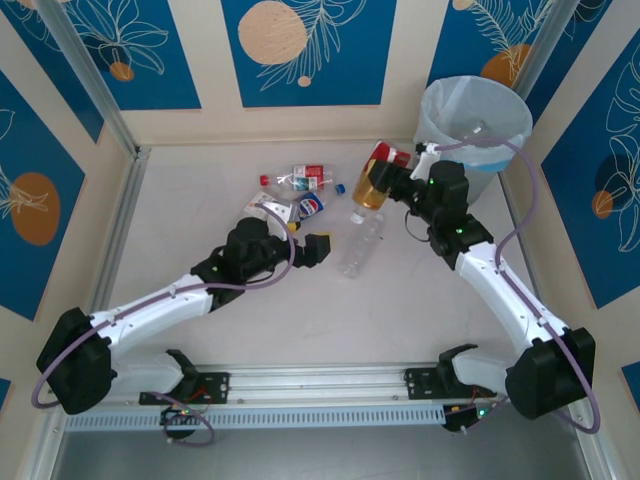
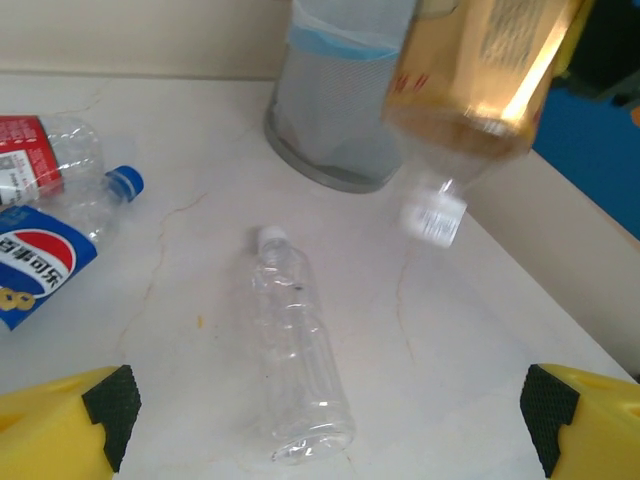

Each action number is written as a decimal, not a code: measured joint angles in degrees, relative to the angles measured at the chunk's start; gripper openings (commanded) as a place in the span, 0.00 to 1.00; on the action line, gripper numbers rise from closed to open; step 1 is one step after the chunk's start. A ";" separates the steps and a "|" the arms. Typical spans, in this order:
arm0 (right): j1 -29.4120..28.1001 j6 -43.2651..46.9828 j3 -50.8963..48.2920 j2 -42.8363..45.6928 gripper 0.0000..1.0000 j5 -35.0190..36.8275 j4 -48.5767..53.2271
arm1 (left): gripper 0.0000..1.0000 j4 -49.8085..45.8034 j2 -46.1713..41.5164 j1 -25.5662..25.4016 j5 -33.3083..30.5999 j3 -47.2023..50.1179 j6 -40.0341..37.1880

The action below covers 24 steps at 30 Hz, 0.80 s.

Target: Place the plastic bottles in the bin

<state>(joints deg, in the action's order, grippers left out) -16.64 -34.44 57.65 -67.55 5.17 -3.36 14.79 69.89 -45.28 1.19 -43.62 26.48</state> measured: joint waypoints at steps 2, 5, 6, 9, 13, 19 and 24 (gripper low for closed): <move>2.49 0.68 1.44 0.00 0.57 -0.02 -0.02 | 0.99 -0.04 0.00 0.02 -0.74 0.31 0.22; 6.29 1.07 3.56 0.00 0.57 -0.20 -0.44 | 0.99 0.00 0.00 0.04 -1.57 0.50 0.59; 7.58 0.85 4.11 -0.04 0.57 -0.33 -0.55 | 0.99 0.00 0.00 0.04 -1.73 0.50 0.61; 11.65 -1.11 5.40 -0.28 0.57 -1.33 -1.46 | 0.99 0.00 0.02 0.04 -1.79 0.50 0.85; 15.91 -4.09 6.29 -0.81 0.57 -1.75 -3.61 | 0.99 0.02 0.35 0.04 -1.77 0.50 1.70; 22.51 -12.31 6.78 -3.56 0.56 -2.16 -8.90 | 0.99 -0.02 0.85 0.04 -1.77 0.50 2.14; 27.41 -20.87 7.52 -8.52 0.55 -1.11 -14.05 | 0.99 -0.04 0.85 0.04 -1.77 0.50 2.47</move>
<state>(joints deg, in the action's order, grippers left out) 10.76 -55.31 65.17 -76.07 4.05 -17.41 14.74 70.74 -45.23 -0.58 -43.11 28.95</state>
